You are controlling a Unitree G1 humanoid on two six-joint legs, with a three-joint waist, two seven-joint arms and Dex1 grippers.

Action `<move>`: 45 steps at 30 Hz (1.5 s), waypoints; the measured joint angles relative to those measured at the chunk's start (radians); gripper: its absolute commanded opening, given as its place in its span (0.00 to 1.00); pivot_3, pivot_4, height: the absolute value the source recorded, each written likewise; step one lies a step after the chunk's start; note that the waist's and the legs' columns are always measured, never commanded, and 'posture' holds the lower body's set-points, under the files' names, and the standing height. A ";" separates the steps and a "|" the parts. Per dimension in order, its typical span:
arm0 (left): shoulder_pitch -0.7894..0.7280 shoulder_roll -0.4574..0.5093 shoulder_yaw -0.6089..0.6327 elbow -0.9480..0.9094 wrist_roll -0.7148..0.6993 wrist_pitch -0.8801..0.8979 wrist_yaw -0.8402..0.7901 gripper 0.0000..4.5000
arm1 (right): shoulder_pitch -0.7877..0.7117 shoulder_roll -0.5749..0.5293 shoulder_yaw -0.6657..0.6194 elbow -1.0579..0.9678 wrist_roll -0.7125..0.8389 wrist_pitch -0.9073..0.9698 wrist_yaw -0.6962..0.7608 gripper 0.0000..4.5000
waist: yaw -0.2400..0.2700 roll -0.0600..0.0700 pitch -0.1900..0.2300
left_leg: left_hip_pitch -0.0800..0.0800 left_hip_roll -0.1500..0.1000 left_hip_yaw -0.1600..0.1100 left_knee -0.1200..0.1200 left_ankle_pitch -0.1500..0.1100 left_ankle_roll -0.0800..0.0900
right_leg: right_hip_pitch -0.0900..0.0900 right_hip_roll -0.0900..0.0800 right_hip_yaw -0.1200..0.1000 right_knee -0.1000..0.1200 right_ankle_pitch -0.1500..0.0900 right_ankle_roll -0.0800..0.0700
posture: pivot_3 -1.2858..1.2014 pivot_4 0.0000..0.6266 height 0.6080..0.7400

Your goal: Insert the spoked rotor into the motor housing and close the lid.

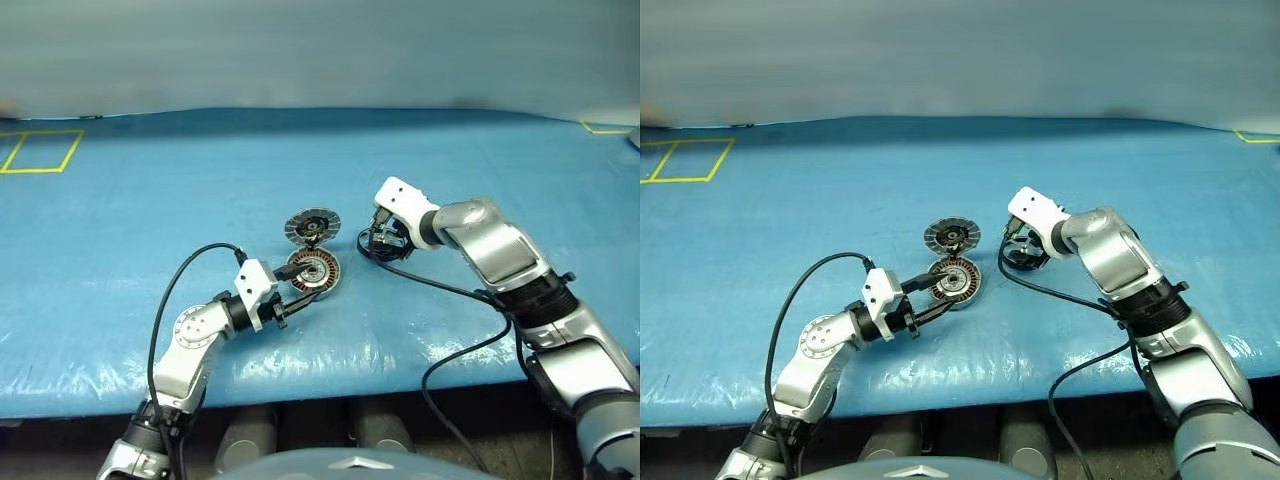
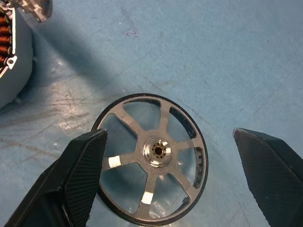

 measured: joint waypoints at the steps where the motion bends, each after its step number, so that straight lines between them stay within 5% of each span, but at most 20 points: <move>1: 0.000 0.000 0.000 0.006 0.008 -0.007 -0.001 0.52 | -0.001 0.013 -0.008 -0.002 0.005 0.025 -0.007 0.99 | 0.000 0.000 0.000 | 0.000 0.000 -0.001 0.000 0.000 0.000 | 0.000 0.000 0.000 0.000 0.000 0.000 | 0.52 0.24 1.00; 33: 0.007 0.015 -0.013 0.036 0.009 0.002 -0.047 0.52 | 0.067 0.025 -0.022 -0.054 0.029 0.129 -0.061 0.99 | -0.004 0.000 0.000 | -0.001 0.000 0.001 0.014 -0.001 0.002 | 0.003 0.000 0.001 0.002 0.004 0.000 | 0.52 0.24 1.00; 37: 0.007 0.015 -0.013 0.038 0.009 0.001 -0.046 0.52 | 0.087 0.027 -0.020 -0.061 0.032 0.130 -0.068 0.79 | -0.004 0.000 0.000 | -0.001 0.000 0.002 0.013 -0.001 0.002 | 0.003 0.000 0.001 0.002 0.004 0.000 | 0.52 0.24 1.00; 45: 0.007 0.016 -0.015 0.049 0.010 0.001 -0.047 0.52 | 0.096 0.030 -0.028 -0.068 0.047 0.123 -0.070 0.79 | -0.004 0.001 0.000 | -0.001 0.000 0.002 0.013 -0.001 0.003 | 0.002 0.000 0.001 0.002 0.005 0.001 | 0.52 0.24 1.00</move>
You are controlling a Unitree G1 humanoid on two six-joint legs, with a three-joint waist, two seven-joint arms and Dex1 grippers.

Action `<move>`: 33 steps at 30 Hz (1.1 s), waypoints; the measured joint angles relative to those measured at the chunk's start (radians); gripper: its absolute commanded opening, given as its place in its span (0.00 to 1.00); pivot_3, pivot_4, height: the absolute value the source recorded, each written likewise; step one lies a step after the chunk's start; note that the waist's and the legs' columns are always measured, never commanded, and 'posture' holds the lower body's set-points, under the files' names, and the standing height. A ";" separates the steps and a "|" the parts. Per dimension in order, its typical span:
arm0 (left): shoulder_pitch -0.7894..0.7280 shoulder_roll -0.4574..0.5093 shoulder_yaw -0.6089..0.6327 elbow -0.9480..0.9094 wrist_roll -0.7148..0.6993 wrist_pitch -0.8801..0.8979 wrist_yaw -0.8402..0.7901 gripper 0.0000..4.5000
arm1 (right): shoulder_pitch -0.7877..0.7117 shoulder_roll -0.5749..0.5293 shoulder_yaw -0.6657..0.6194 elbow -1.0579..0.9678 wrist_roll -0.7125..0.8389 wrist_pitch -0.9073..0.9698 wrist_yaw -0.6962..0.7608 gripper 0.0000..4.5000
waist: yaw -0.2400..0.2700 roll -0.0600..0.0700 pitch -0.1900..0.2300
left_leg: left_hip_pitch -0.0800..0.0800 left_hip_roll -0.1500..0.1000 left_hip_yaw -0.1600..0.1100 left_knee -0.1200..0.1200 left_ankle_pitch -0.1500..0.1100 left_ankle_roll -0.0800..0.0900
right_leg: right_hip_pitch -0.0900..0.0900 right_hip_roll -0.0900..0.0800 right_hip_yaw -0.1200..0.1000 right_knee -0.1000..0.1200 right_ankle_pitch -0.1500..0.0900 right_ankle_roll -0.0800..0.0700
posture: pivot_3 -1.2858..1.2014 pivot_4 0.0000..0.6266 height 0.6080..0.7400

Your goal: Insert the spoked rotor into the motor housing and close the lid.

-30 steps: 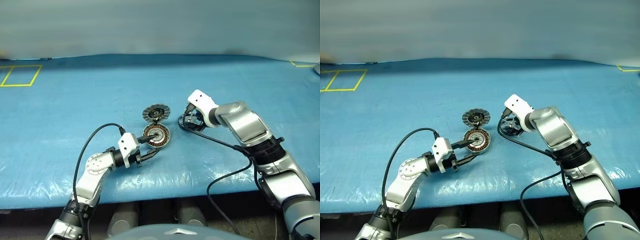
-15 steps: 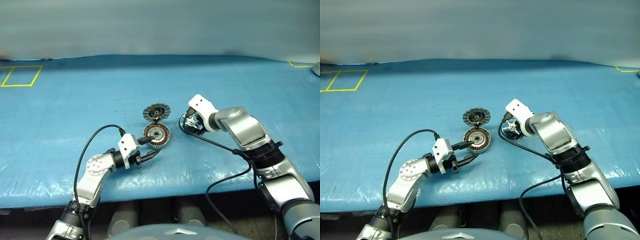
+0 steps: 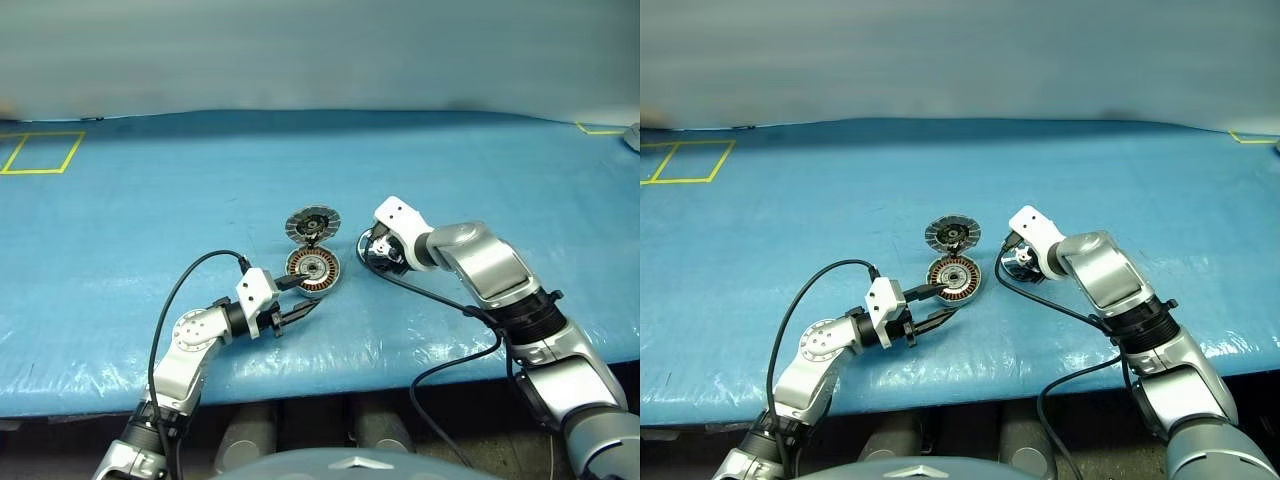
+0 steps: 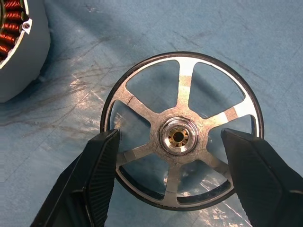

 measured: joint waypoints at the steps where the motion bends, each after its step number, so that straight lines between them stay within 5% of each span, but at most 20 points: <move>1: 0.000 -0.001 -0.003 0.000 0.000 0.000 0.000 0.52 | 0.000 0.000 -0.004 0.000 0.000 -0.001 -0.002 0.79 | 0.000 0.000 0.000 | 0.000 0.000 0.000 0.000 0.000 0.000 | 0.000 0.000 0.000 0.000 0.000 0.001 | 0.52 0.24 1.00; 5: 0.000 -0.001 -0.005 0.000 0.000 0.000 0.000 0.52 | 0.021 -0.002 -0.007 -0.010 0.000 -0.007 -0.005 0.66 | 0.000 0.000 0.000 | 0.000 0.000 0.000 0.000 0.000 0.000 | 0.000 0.000 0.000 0.000 0.001 0.002 | 0.52 0.24 1.00; 10: 0.000 -0.001 -0.006 0.000 0.002 0.000 0.002 0.52 | 0.031 -0.009 -0.004 -0.049 -0.003 -0.018 -0.002 0.30 | 0.000 0.000 0.000 | 0.000 0.000 0.000 0.000 0.000 0.000 | 0.000 0.000 0.000 0.000 0.001 0.002 | 0.52 0.24 1.00; 20: 0.001 0.001 -0.006 0.000 0.003 0.000 0.005 0.52 | 0.060 -0.010 -0.024 -0.072 0.000 -0.044 -0.003 0.29 | -0.002 0.000 0.000 | 0.000 0.000 0.000 0.001 0.000 0.000 | 0.001 0.000 0.000 0.000 0.000 -0.001 | 0.52 0.24 1.00; 33: 0.039 0.035 0.057 -0.017 -0.056 0.017 0.004 0.52 | 0.479 0.122 -0.278 -0.417 0.205 -0.335 0.006 0.29 | 0.003 0.000 0.000 | 0.000 0.002 0.000 0.002 0.001 0.001 | 0.001 0.000 0.001 0.000 -0.003 0.004 | 0.52 0.24 1.00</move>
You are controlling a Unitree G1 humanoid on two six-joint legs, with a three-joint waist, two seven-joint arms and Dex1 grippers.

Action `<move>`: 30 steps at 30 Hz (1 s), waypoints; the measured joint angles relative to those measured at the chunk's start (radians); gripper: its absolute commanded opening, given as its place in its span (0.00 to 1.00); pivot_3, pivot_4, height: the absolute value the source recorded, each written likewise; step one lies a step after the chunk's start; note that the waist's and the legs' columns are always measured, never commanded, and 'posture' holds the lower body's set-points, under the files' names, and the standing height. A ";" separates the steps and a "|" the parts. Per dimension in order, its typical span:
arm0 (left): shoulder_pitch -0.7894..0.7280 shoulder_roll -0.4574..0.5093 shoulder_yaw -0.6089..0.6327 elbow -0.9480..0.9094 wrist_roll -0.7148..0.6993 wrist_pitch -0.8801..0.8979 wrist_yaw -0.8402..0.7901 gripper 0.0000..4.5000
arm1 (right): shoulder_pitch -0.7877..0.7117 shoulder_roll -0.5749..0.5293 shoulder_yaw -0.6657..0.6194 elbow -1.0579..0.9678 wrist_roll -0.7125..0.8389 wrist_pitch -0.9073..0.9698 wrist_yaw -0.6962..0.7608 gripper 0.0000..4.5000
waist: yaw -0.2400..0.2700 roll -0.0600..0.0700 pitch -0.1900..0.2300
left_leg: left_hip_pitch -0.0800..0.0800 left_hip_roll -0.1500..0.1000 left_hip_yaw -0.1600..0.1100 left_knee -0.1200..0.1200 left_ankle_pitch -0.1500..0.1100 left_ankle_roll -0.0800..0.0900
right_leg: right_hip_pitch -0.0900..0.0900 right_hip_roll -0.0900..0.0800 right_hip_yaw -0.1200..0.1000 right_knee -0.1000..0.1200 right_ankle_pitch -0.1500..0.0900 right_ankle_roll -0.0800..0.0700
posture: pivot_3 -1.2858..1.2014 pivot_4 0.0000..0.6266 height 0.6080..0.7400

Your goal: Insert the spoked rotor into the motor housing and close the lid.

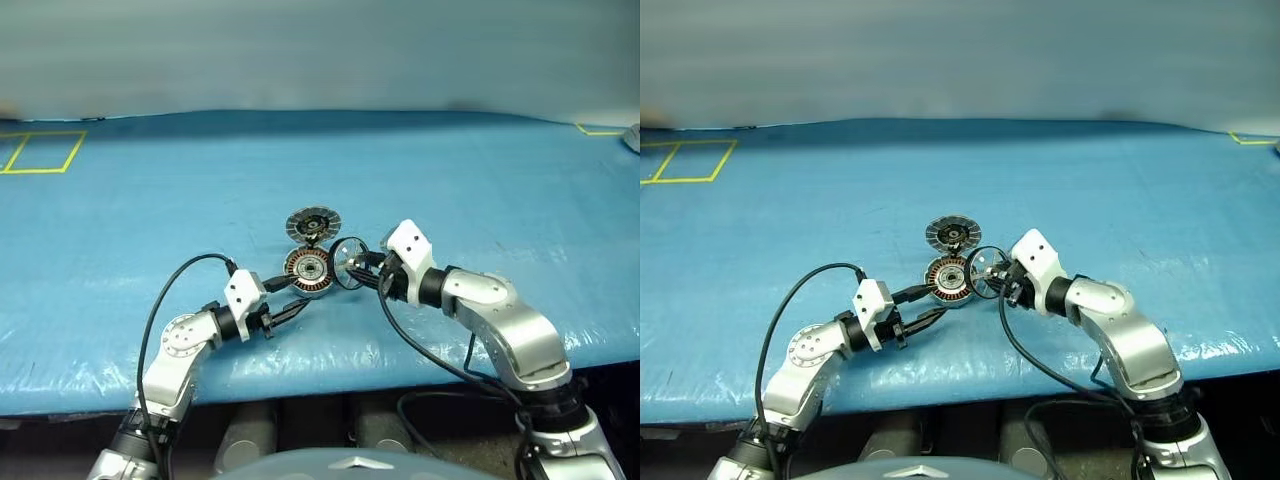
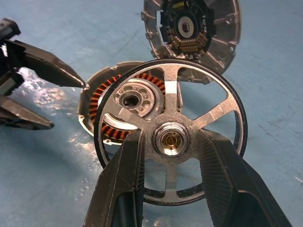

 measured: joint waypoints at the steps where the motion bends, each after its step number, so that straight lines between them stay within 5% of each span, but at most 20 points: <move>1: -0.001 0.008 0.006 -0.001 -0.007 0.003 -0.003 0.52 | 0.020 0.017 -0.011 -0.008 0.015 -0.009 -0.007 0.29 | 0.000 0.000 0.000 | 0.000 0.000 0.000 0.000 0.000 0.000 | 0.000 0.000 0.000 0.000 0.000 0.000 | 0.52 0.24 1.00; 14: -0.009 0.031 0.029 -0.017 -0.034 0.029 -0.009 0.52 | 0.018 0.132 0.056 0.015 0.058 -0.112 -0.057 0.29 | 0.000 0.000 0.000 | 0.000 0.000 0.001 0.000 0.001 0.000 | 0.000 0.000 0.001 0.000 0.000 0.000 | 0.52 0.24 1.00; 30: 0.033 0.031 0.028 -0.054 -0.032 0.041 -0.002 0.52 | -0.104 0.050 0.168 0.162 -0.030 -0.152 -0.005 0.29 | 0.002 0.000 0.000 | 0.000 0.000 0.001 -0.001 0.001 0.000 | -0.001 -0.001 0.001 0.000 0.001 -0.001 | 0.52 0.24 1.00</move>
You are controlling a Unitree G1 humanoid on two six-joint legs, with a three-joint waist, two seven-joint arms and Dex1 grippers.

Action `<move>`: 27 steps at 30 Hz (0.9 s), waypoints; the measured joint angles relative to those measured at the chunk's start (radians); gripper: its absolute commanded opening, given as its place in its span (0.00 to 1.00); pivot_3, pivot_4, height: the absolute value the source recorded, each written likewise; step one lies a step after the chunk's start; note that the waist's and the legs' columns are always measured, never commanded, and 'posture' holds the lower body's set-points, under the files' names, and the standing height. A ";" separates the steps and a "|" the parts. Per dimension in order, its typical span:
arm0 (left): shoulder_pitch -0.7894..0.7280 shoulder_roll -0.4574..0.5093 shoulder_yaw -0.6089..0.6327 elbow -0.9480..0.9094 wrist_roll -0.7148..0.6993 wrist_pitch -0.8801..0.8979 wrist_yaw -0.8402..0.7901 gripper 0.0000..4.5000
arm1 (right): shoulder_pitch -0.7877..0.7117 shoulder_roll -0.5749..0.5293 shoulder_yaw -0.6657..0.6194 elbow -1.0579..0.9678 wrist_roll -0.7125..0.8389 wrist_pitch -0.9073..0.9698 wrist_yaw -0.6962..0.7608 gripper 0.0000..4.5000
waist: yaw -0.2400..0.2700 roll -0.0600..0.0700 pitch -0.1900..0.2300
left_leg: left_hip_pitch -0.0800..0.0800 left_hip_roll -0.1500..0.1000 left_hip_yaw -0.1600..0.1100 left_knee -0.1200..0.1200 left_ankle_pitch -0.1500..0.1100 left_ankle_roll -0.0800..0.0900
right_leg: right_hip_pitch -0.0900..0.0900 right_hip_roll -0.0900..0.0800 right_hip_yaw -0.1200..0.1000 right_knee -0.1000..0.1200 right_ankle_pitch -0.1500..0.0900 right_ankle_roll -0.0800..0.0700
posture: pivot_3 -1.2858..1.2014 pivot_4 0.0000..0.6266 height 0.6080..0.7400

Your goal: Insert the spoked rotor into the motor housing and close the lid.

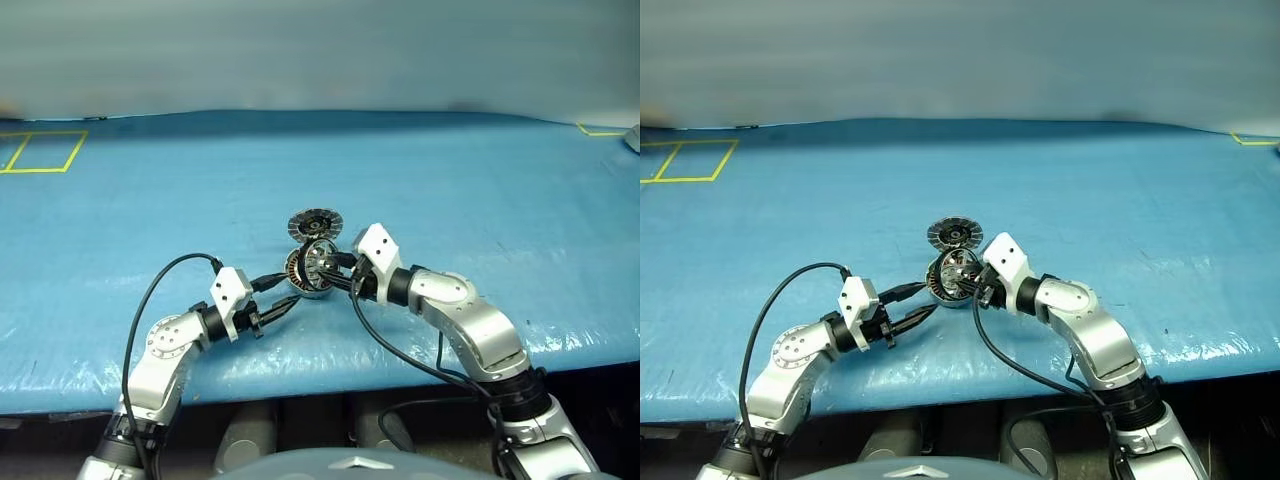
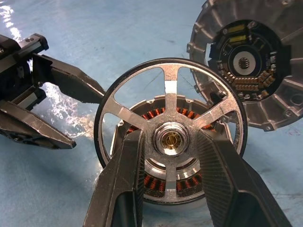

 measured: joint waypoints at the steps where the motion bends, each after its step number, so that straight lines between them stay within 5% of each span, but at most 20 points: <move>1: 0.001 0.000 0.000 0.000 0.000 0.000 0.000 0.52 | -0.007 -0.008 0.009 0.000 -0.004 0.000 0.003 0.29 | 0.000 0.000 0.000 | 0.000 0.000 0.000 0.000 0.000 0.000 | 0.000 0.000 0.000 0.000 0.000 0.001 | 0.52 0.24 1.00; 16: 0.002 0.005 0.010 -0.001 0.000 0.000 0.006 0.52 | -0.056 -0.027 0.049 0.009 -0.033 0.002 0.024 0.29 | 0.000 0.000 0.000 | 0.000 0.000 0.000 0.000 0.000 0.000 | 0.000 0.000 0.000 0.000 0.000 0.001 | 0.52 0.24 1.00; 25: 0.001 0.003 0.010 -0.001 0.002 -0.001 0.005 0.52 | -0.061 -0.039 0.058 0.011 -0.063 0.002 0.026 0.95 | 0.000 0.000 0.000 | 0.000 0.000 0.000 0.000 0.000 0.000 | 0.000 0.000 0.000 0.000 0.000 0.000 | 0.52 0.24 1.00; 27: 0.000 0.003 0.010 -0.001 0.002 -0.002 0.005 0.52 | -0.061 -0.047 0.058 0.011 -0.063 0.002 0.036 1.00 | 0.000 0.000 0.000 | 0.000 0.000 0.000 0.000 0.000 0.000 | 0.000 0.000 0.000 0.000 0.000 0.000 | 0.52 0.24 1.00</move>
